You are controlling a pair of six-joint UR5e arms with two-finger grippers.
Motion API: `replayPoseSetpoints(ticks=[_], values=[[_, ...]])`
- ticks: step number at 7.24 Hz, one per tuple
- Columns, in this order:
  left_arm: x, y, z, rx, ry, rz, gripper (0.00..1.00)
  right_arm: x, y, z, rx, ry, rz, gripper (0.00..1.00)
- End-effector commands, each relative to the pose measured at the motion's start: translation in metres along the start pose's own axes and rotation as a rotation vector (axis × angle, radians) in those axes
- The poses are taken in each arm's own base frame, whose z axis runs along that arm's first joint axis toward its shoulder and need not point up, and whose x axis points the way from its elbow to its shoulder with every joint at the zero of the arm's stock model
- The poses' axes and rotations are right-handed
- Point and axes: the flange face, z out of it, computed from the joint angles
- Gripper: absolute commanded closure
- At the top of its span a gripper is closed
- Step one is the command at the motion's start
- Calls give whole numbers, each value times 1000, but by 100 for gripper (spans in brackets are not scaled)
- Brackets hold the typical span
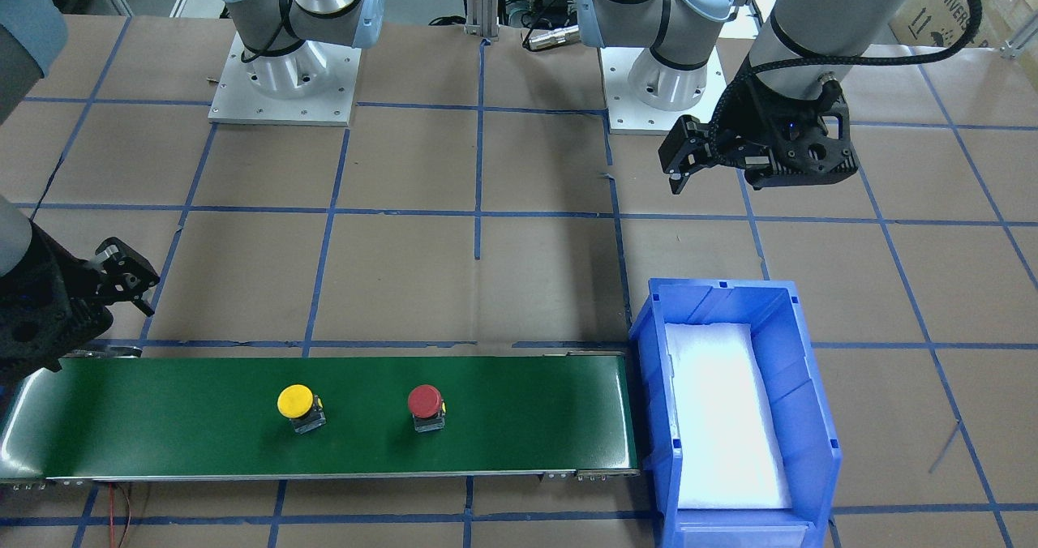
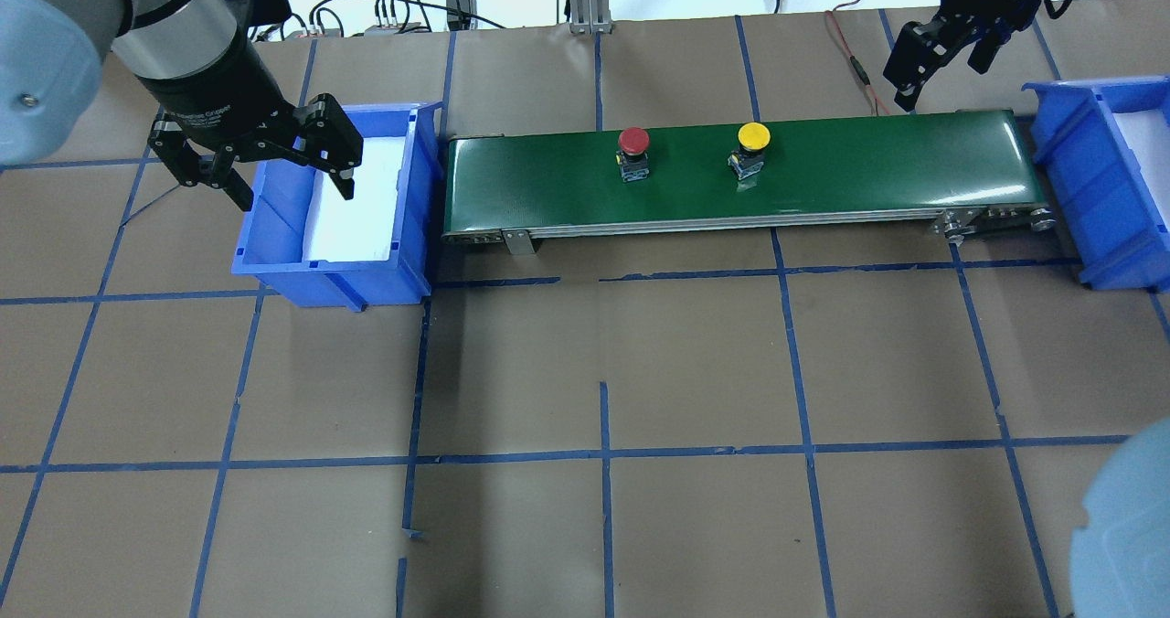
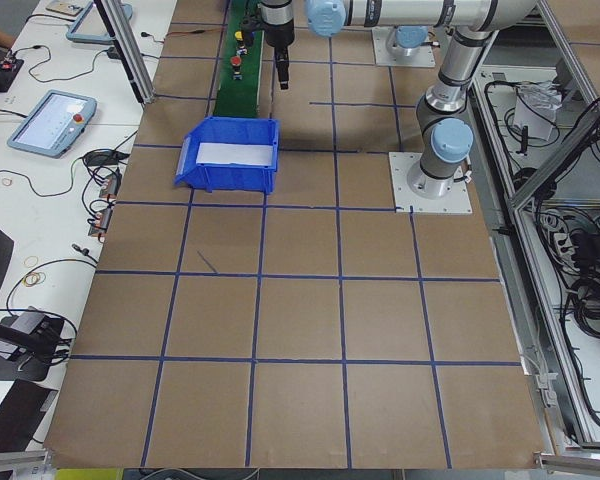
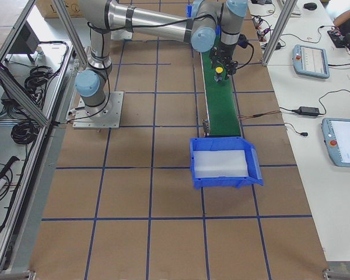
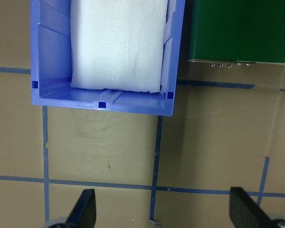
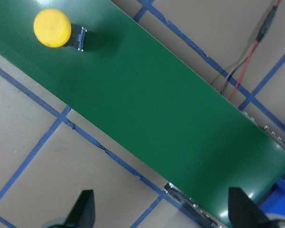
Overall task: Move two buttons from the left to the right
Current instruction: 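Move the right gripper to the conveyor's far end and rotate it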
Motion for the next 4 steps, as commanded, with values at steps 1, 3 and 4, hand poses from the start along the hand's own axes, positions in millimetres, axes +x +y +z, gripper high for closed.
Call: replayPoseSetpoints(ticks=[1, 3, 4], values=[[-1, 0, 0, 2, 0, 0, 0, 18, 11, 18, 27, -11, -186, 0], [-1, 0, 0, 2, 0, -2, 0, 32, 27, 33, 35, 6, -208, 0], [-1, -1, -1, 11, 1, 0, 0, 35, 35, 42, 25, -9, -198, 0]])
